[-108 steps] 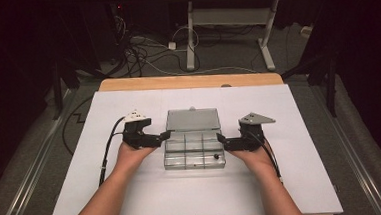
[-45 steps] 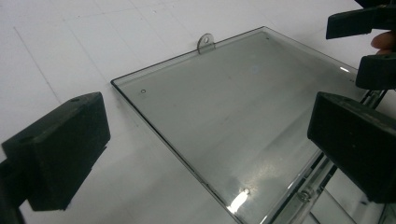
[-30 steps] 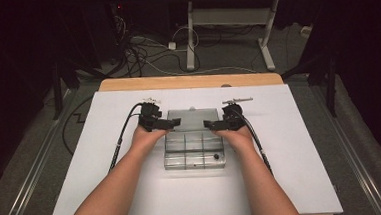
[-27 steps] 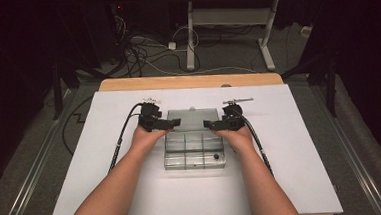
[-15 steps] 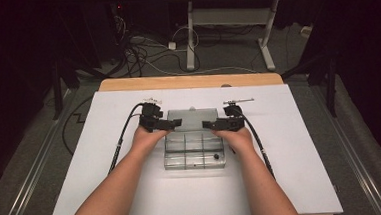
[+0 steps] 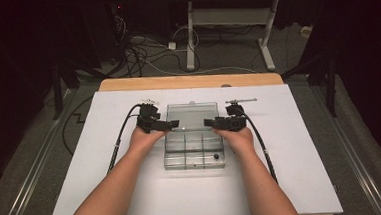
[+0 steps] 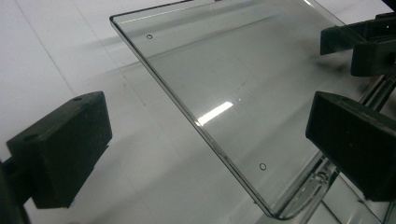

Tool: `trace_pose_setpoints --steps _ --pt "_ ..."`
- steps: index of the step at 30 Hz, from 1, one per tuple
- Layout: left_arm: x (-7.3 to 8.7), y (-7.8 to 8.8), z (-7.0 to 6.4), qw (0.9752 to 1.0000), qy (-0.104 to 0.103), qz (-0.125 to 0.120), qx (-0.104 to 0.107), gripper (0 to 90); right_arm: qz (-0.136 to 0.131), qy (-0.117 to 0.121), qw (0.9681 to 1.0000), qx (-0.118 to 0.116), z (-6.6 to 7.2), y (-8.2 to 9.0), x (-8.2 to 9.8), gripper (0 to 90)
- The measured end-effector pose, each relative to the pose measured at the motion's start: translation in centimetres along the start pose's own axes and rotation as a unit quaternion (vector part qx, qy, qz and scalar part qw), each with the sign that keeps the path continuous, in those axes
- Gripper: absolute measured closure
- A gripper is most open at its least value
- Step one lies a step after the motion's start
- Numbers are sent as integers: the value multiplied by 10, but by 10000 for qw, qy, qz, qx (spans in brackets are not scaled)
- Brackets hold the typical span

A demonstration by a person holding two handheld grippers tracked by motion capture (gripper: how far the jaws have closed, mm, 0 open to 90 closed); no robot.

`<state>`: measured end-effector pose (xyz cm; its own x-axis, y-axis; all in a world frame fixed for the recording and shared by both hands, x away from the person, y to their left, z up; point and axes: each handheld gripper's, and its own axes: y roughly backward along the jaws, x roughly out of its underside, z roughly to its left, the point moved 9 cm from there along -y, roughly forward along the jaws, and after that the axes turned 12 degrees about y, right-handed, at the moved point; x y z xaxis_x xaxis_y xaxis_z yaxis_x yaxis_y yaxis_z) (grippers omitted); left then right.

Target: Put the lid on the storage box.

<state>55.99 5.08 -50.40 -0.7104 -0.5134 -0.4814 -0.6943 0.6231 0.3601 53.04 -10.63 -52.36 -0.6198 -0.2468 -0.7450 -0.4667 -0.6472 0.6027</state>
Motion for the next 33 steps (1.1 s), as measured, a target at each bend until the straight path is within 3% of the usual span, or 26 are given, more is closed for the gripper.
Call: trace_pose_setpoints --steps 8,12,22,33 --pt "5 -3 -1 10000 28 70 39 8 -85 74 9999 78 0 4 -2 416" --pt "7 -2 -6 9998 58 97 139 29 -297 133 9993 167 0 8 -5 476" --pt "7 0 -16 9993 89 77 362 217 -429 300 9981 313 -1 16 -7 551" --pt "2 13 -26 9982 -220 -100 544 405 -528 647 9952 506 1 26 -12 640"
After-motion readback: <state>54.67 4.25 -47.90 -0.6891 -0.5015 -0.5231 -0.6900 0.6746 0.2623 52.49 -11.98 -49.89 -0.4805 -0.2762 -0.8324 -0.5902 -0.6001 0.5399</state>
